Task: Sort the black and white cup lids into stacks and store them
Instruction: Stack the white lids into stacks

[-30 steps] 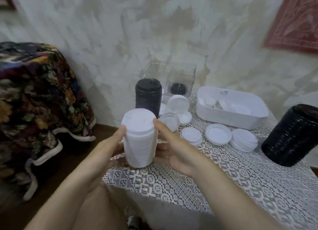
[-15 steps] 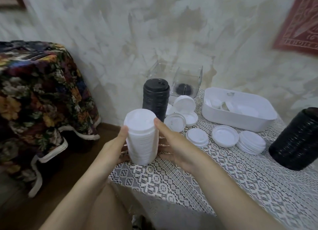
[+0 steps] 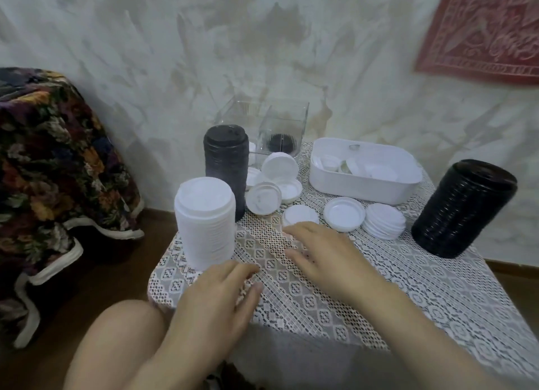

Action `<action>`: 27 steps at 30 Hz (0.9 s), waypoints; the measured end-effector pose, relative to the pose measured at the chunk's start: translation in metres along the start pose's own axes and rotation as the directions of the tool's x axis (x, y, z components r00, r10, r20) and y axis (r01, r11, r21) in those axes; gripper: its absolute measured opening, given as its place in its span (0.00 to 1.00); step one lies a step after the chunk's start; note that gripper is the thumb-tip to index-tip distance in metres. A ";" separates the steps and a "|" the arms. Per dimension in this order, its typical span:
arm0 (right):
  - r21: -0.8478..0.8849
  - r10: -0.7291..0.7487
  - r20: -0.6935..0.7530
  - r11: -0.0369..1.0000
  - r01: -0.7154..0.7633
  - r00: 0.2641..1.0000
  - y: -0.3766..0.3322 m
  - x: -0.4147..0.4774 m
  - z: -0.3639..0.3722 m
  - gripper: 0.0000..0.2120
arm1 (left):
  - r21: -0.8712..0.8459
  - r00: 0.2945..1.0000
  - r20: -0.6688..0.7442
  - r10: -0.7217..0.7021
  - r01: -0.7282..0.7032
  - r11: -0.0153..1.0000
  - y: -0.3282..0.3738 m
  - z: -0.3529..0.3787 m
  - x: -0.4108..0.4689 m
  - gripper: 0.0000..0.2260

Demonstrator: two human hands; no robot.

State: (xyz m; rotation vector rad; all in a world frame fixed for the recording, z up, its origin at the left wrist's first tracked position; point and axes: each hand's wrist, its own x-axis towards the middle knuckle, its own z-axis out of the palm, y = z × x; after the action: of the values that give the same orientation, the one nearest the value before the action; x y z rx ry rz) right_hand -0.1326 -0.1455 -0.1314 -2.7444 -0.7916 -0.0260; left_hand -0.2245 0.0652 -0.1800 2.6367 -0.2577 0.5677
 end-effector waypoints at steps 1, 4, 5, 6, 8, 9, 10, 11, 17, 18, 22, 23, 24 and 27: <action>-0.072 0.013 -0.011 0.997 -0.013 1.000 0.011 -0.006 -0.001 0.22 | -0.005 0.999 0.012 0.053 -0.053 0.999 0.009 0.009 0.009 0.16; -0.173 0.099 -0.051 0.979 -0.107 0.994 0.041 -0.026 -0.005 0.23 | 0.102 0.985 0.059 0.161 -0.166 0.981 0.033 0.037 0.039 0.25; -0.196 0.130 -0.051 0.971 -0.138 0.990 0.050 -0.032 -0.006 0.24 | 0.146 0.980 0.116 0.164 -0.180 0.973 0.040 0.044 0.050 0.29; -0.215 0.160 -0.048 0.962 -0.166 0.986 0.059 -0.037 -0.007 0.25 | 0.178 0.973 0.167 0.160 -0.189 0.966 0.046 0.049 0.062 0.33; -0.223 0.215 -0.049 0.950 -0.220 0.975 0.073 -0.042 -0.007 0.26 | 0.216 0.956 0.273 0.104 -0.166 0.962 0.058 0.058 0.084 0.34; -0.218 0.240 -0.049 0.945 -0.245 0.969 0.078 -0.042 -0.007 0.27 | 0.249 0.956 0.278 0.089 -0.162 0.955 0.061 0.062 0.093 0.34; -0.214 0.260 -0.051 0.940 -0.264 0.964 0.084 -0.043 -0.008 0.28 | 0.277 0.960 0.268 0.082 -0.159 0.948 0.064 0.067 0.103 0.33; -0.211 0.266 -0.052 0.939 -0.271 0.963 0.086 -0.043 -0.008 0.28 | 0.304 0.964 0.259 0.054 -0.134 0.943 0.063 0.070 0.110 0.32; -0.211 0.253 -0.087 0.941 -0.266 0.964 0.097 -0.033 -0.009 0.25 | 0.289 0.946 0.314 -0.078 -0.017 0.957 0.051 0.082 0.122 0.26; -0.198 0.250 -0.095 0.944 -0.264 0.964 0.100 -0.029 -0.010 0.24 | 0.245 0.953 0.297 -0.053 -0.022 0.969 0.051 0.082 0.121 0.24; -0.151 0.198 -0.128 0.964 -0.217 0.972 0.105 -0.001 -0.016 0.21 | 0.095 0.973 0.228 0.019 -0.042 0.995 0.045 0.080 0.120 0.18; -0.132 0.176 -0.129 0.972 -0.192 0.976 0.106 0.011 -0.018 0.20 | 0.089 0.976 0.217 0.028 -0.049 0.995 0.043 0.080 0.119 0.17; -0.109 0.155 -0.126 0.980 -0.169 0.980 0.105 0.024 -0.019 0.20 | 0.085 0.978 0.208 0.034 -0.052 0.995 0.041 0.079 0.118 0.16; -0.051 0.095 -0.142 0.993 -0.103 0.985 0.098 0.067 -0.022 0.19 | 0.088 0.982 0.180 0.053 -0.070 0.994 0.034 0.077 0.113 0.12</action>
State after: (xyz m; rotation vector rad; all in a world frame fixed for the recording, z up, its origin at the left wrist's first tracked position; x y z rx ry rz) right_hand -0.0234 -0.1959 -0.1302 -2.7959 -0.6257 -0.2218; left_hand -0.1044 -0.0096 -0.1827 2.7830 -0.3759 0.3728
